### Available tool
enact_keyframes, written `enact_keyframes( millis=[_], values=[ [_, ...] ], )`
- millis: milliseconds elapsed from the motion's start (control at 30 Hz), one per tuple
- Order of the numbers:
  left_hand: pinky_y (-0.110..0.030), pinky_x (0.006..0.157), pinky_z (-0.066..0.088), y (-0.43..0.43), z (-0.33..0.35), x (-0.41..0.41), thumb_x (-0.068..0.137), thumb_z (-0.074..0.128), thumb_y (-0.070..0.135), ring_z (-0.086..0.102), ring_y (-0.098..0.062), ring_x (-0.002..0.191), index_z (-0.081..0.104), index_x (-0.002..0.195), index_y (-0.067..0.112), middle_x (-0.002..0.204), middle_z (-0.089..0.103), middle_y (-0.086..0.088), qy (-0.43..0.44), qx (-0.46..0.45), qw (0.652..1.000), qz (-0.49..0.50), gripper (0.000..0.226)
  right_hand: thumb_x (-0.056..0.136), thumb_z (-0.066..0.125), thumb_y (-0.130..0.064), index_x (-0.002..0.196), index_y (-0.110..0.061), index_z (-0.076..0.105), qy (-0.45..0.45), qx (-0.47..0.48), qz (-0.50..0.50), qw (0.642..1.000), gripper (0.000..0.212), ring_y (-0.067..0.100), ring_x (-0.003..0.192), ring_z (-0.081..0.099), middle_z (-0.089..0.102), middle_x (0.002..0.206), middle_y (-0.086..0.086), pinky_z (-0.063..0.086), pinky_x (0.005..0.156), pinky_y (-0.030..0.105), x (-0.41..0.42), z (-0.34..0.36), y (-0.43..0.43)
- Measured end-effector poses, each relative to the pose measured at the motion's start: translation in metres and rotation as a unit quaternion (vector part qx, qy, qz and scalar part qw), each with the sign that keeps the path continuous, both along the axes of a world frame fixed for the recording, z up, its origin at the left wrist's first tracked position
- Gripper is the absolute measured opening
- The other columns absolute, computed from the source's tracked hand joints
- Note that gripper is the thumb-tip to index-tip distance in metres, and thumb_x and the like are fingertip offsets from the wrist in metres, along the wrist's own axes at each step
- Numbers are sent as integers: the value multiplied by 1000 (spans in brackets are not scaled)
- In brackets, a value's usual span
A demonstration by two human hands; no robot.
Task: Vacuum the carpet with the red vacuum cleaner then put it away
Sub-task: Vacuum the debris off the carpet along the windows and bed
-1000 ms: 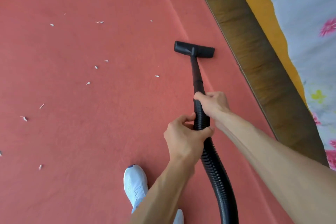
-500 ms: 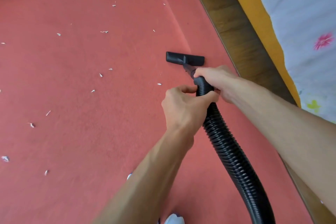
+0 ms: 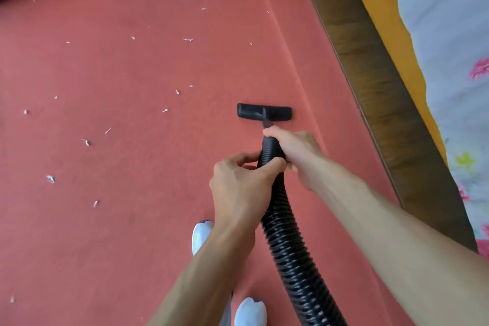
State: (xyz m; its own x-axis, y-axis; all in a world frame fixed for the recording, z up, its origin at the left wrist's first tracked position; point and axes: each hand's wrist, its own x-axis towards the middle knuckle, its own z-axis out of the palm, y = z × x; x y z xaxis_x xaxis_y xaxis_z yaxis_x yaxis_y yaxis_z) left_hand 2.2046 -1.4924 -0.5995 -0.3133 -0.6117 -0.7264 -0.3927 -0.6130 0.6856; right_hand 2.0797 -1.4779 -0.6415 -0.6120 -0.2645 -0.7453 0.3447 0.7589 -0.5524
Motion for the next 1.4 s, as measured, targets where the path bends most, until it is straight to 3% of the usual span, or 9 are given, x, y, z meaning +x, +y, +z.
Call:
enact_keyframes(
  millis=[333,467,600,733,900,1033,1133,1267,1400],
  values=[
    [-48,70,63,54,34,72,55,78,37,76,-28,71,78,91,26,75,75,-6,18,30,999,34,37,78,71,-37,87,-7,73,-16,20,66,998,31,18,62,55,67,75,3,38,55,26,66,29,49],
    [-45,72,63,36,12,64,65,83,32,76,-27,73,77,98,24,79,76,-5,24,46,998,48,34,78,73,-34,85,-8,73,-11,4,55,998,27,21,73,62,73,86,7,46,66,32,59,14,26],
    [-40,69,63,12,-17,46,75,83,26,76,-26,74,72,112,18,86,76,-8,28,56,996,59,39,79,73,-36,81,-12,72,-2,-9,72,997,23,23,82,65,76,97,11,53,92,42,49,-7,-2],
    [-20,55,51,-5,-18,46,74,85,26,72,-11,69,69,107,22,84,73,1,54,42,995,70,37,81,71,-38,91,-11,73,12,-9,73,997,30,20,76,64,73,88,4,48,71,31,46,-1,-22],
    [-11,48,42,-36,5,62,67,90,29,62,-2,57,64,92,23,70,63,8,98,-1,995,14,36,79,70,-38,82,-14,71,2,-15,64,998,25,20,68,56,63,74,2,44,68,32,46,27,-42],
    [-13,47,42,-72,2,67,66,90,29,65,-3,58,63,92,24,72,67,6,74,-28,997,16,38,80,70,-35,80,-13,68,0,-23,70,997,23,20,67,52,57,70,3,39,61,29,55,25,-80],
    [-15,51,46,-86,-13,69,69,89,28,68,-5,62,64,100,25,74,68,6,69,-18,996,60,40,78,71,-36,85,-8,71,4,-25,81,996,28,21,67,58,65,75,5,46,65,29,62,7,-107],
    [-44,72,62,-88,-27,70,72,87,20,75,-23,73,63,104,25,78,70,-1,73,10,991,112,41,72,69,-39,82,-6,73,-16,-40,87,995,34,21,71,60,66,77,7,51,72,37,75,-15,-120],
    [-59,71,59,-77,-14,85,65,84,21,73,-38,72,57,89,27,71,69,2,101,0,987,123,37,75,66,-29,76,3,66,-6,-61,105,993,32,19,65,51,58,71,7,41,65,34,84,-1,-114]
  ],
)
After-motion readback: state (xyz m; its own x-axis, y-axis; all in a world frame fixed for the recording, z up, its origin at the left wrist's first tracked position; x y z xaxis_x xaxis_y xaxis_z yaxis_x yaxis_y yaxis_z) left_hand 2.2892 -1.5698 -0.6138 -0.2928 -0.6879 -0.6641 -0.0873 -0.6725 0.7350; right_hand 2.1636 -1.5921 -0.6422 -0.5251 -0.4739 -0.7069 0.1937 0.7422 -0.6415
